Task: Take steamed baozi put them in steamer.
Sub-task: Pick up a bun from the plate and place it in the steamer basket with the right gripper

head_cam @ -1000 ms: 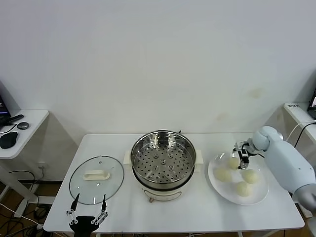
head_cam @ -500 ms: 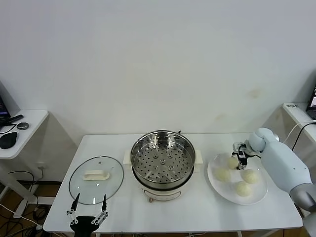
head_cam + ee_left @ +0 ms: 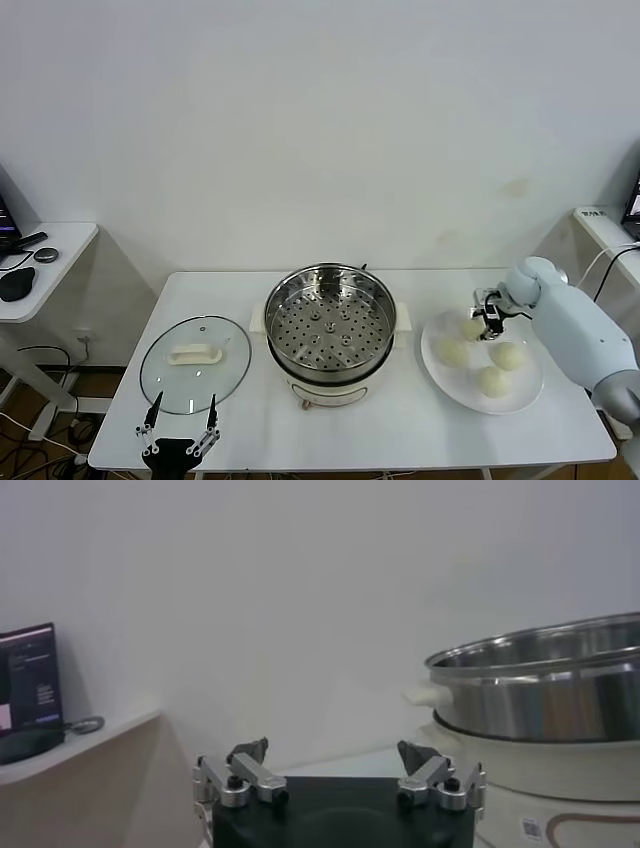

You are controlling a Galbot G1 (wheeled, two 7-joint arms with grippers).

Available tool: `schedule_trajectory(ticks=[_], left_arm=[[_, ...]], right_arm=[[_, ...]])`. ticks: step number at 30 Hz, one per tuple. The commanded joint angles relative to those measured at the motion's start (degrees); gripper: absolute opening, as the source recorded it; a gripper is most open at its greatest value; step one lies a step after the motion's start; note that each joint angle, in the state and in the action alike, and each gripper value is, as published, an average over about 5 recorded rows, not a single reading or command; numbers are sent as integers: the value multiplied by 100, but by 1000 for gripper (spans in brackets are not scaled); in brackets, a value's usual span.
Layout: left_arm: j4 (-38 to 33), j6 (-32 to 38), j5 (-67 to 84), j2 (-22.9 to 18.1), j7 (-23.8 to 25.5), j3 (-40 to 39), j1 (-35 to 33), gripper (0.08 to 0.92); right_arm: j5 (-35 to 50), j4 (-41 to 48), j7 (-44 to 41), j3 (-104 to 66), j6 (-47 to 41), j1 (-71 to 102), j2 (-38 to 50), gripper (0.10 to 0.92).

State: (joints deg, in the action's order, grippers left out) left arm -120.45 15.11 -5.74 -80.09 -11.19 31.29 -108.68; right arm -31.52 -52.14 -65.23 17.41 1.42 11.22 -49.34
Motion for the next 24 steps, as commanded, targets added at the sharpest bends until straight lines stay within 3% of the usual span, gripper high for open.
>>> schedule_trajectory(ticks=[1, 6, 10, 19, 24], left_arm=[[-11, -4, 2, 20, 10, -11, 8, 823], [-7, -2, 21, 43, 14, -22, 46, 823], [-9, 7, 46, 56, 11, -20, 70, 823], [-151, 14, 99, 116, 6, 51, 43, 823], [-222, 13, 99, 96, 0, 89, 51, 823]], right_arm=[[966, -1198, -280, 561, -132, -376, 823, 536], [1913, -1946, -515, 1457, -72, -1543, 1449, 543], [2715, -2082, -553, 2260, 238, -2772, 1333, 546], [3961, -1843, -521, 3632, 1408, -4539, -187, 543], [4021, -1864, -334, 4282, 2212, -4656, -1174, 549]])
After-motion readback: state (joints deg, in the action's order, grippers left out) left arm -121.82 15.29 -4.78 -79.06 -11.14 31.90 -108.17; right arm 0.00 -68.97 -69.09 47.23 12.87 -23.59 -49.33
